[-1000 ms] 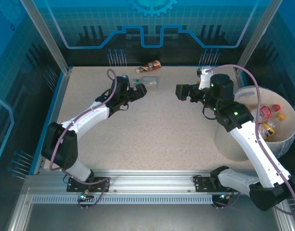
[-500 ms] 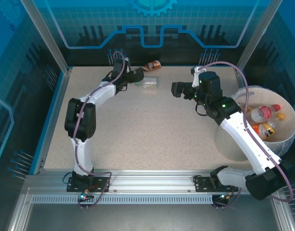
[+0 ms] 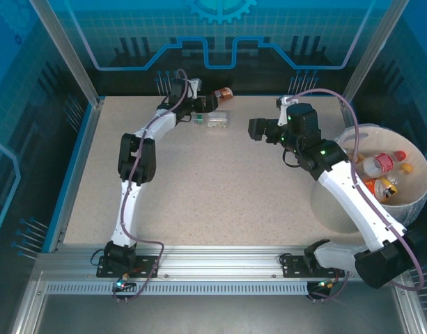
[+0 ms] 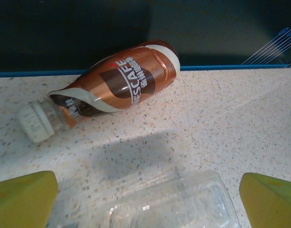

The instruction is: Put the plastic bottles in the bin

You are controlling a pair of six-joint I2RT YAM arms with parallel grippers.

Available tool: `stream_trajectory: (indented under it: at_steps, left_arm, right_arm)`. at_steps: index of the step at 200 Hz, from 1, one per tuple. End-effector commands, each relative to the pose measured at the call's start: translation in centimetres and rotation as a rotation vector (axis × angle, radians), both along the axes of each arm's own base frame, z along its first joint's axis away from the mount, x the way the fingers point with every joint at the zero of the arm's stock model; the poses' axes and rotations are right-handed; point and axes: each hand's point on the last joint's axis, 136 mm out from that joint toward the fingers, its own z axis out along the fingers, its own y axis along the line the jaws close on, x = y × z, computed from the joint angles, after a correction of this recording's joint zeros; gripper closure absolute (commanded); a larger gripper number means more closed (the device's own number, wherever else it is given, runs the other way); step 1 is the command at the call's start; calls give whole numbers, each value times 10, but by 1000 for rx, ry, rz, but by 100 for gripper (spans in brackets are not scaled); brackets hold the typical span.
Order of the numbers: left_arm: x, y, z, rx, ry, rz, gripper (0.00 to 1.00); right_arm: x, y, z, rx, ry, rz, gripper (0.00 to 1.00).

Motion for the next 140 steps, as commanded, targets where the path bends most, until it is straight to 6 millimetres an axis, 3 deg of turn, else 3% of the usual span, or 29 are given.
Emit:
stream_trajectory:
  at_steps: [1, 30, 83, 140]
  left_arm:
    - [0, -11, -13, -55, 82, -81, 1]
    - [-12, -22, -34, -89, 189, -156, 1]
    - [-46, -25, -25, -87, 179, -241, 6]
    - [-85, -30, -40, 50, 212, -279, 9]
  right_arm:
    - [0, 3, 0, -11, 4, 3, 0]
    - [-1, 2, -1, -15, 3, -2, 0]
    - [-2, 1, 2, -16, -4, -2, 0]
    - [-5, -2, 2, -16, -4, -8, 0]
